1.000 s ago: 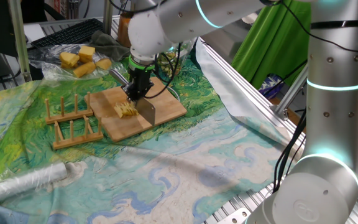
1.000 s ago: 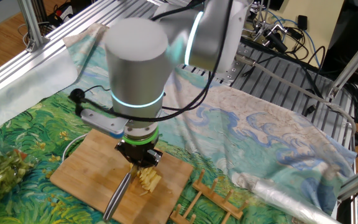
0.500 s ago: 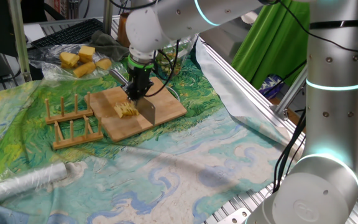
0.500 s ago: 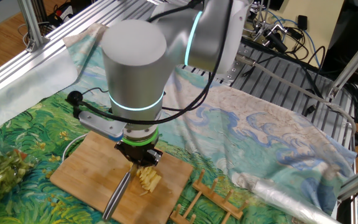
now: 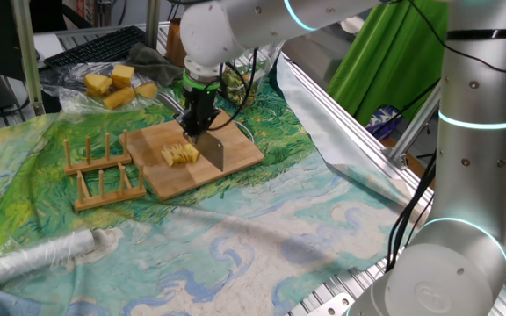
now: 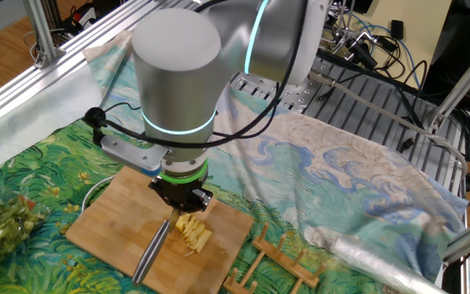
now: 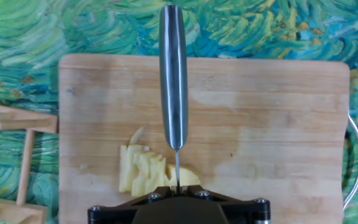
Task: Chop the potatoes
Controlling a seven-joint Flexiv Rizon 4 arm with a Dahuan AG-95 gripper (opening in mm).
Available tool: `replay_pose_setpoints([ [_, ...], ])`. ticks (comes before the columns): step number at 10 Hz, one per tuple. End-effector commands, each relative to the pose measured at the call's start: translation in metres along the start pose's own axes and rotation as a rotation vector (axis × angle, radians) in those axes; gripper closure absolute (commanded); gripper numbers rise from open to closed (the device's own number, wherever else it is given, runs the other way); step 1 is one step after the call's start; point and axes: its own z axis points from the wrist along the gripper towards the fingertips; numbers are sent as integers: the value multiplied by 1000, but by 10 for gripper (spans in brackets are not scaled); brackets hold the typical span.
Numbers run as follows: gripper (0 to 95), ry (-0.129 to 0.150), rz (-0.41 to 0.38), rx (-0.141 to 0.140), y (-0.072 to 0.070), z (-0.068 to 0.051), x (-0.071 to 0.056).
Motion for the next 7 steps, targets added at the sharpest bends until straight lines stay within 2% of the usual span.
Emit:
replay_pose_setpoints([
  [1, 950, 1, -2, 7, 1, -8, 4],
  [4, 950, 4, -7, 16, 2, -12, 6],
  [6, 950, 7, -9, 14, 4, -4, 5],
  [7, 950, -5, -11, 7, 8, 22, 2],
])
